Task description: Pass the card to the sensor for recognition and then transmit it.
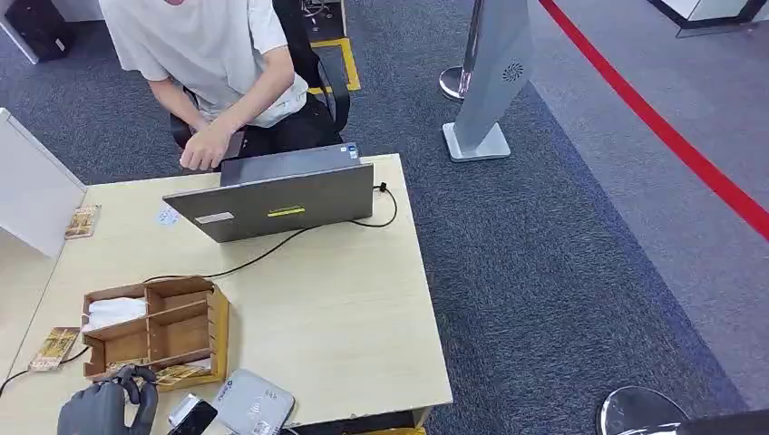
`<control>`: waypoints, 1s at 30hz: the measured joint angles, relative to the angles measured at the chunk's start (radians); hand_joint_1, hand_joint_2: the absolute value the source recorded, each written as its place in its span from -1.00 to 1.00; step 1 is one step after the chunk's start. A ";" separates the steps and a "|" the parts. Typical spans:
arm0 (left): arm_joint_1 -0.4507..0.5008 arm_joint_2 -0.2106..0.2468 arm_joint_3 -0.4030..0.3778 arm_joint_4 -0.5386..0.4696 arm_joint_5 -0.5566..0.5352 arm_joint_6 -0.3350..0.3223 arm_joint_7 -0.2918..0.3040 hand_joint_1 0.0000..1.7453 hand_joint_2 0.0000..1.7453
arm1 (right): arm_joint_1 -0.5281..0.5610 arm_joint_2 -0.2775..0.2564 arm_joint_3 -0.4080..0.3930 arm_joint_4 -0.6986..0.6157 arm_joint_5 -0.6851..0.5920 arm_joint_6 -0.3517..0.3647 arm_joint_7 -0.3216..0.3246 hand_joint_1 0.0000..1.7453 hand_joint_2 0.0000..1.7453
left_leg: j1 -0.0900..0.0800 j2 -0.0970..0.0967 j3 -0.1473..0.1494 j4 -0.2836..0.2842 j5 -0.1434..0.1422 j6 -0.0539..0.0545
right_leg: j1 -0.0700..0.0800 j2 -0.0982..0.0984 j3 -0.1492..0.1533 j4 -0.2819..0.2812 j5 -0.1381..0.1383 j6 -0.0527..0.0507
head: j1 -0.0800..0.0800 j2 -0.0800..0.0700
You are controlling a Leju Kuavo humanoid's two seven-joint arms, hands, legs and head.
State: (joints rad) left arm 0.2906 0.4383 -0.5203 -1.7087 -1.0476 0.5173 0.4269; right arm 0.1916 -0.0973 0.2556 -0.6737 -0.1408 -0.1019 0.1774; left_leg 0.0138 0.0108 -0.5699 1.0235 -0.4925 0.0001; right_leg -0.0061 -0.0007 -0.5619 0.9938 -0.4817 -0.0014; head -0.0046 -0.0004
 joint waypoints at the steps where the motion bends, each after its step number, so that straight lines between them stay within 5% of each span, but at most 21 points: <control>1: 0.000 0.003 0.005 -0.011 -0.004 -0.005 -0.001 1.00 1.00 | 0.000 -0.001 0.001 0.000 -0.006 -0.001 0.000 -1.00 1.00 | 0.000 0.000 0.000 0.000 0.000 0.000 | 0.000 0.000 0.000 0.000 0.000 0.000 | 0.000 0.000; 23: -0.007 0.029 0.093 -0.238 -0.021 -0.058 -0.136 1.00 1.00 | 0.001 -0.007 0.026 0.000 -0.032 -0.010 0.000 -1.00 1.00 | 0.000 0.000 0.000 0.000 0.000 0.000 | 0.000 0.000 0.000 0.000 0.000 0.000 | 0.000 0.000; 30: -0.164 0.024 0.180 -0.256 -0.021 -0.077 -0.234 1.00 1.00 | -0.019 -0.011 0.050 0.003 -0.006 0.005 -0.001 -1.00 1.00 | 0.000 -0.002 0.000 0.000 0.003 -0.001 | 0.000 -0.001 0.000 0.000 0.001 0.000 | 0.000 0.000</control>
State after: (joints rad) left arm 0.1267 0.4627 -0.3406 -1.9650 -1.0685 0.4402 0.1926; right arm 0.1731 -0.1083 0.3055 -0.6707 -0.1469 -0.0969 0.1763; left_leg 0.0138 0.0089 -0.5695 1.0236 -0.4895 -0.0008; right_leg -0.0061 -0.0018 -0.5619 0.9941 -0.4802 -0.0019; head -0.0050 -0.0004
